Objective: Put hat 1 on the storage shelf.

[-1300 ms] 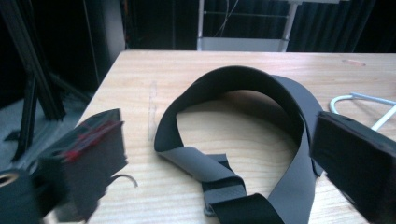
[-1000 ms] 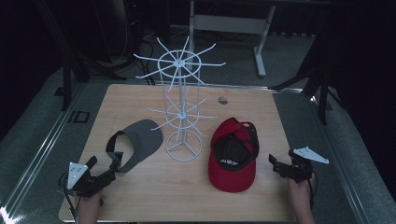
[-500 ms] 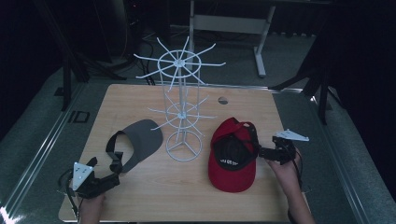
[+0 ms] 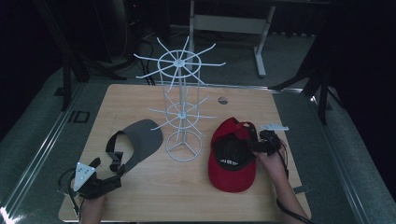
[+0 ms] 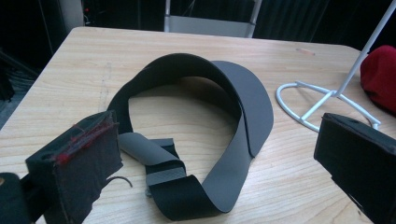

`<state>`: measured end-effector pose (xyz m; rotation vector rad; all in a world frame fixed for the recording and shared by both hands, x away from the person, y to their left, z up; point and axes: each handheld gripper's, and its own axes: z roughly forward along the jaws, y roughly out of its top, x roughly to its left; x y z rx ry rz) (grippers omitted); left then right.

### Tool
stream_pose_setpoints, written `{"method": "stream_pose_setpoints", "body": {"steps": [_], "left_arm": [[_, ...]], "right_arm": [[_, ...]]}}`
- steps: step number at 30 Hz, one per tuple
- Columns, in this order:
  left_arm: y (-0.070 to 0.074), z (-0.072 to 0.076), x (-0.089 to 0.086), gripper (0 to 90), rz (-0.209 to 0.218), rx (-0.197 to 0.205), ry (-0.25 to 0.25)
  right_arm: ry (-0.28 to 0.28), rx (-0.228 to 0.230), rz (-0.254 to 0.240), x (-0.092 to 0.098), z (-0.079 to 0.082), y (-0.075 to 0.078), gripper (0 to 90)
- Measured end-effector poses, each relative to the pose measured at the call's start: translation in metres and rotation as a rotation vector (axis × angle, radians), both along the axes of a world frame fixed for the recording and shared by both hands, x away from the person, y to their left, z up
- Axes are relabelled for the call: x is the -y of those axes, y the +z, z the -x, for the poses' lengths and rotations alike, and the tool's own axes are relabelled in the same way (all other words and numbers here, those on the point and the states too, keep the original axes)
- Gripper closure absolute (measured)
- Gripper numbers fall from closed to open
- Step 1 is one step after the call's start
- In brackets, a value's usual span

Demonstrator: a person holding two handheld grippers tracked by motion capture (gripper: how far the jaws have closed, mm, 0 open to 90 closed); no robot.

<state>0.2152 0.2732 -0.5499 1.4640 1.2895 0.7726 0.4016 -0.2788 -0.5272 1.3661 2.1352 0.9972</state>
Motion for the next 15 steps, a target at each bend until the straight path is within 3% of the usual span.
{"method": "stream_pose_setpoints", "body": {"steps": [8, 15], "left_arm": [[0.000, 0.000, 0.000, 0.8, -0.011, 0.003, 0.006], [0.000, 0.001, -0.002, 0.8, -0.006, 0.011, 0.017]], "right_arm": [[0.024, -0.010, 0.079, -0.018, -0.003, -0.007, 18.7], [0.014, -0.028, 0.145, -0.027, -0.003, -0.019, 28.3]]}}
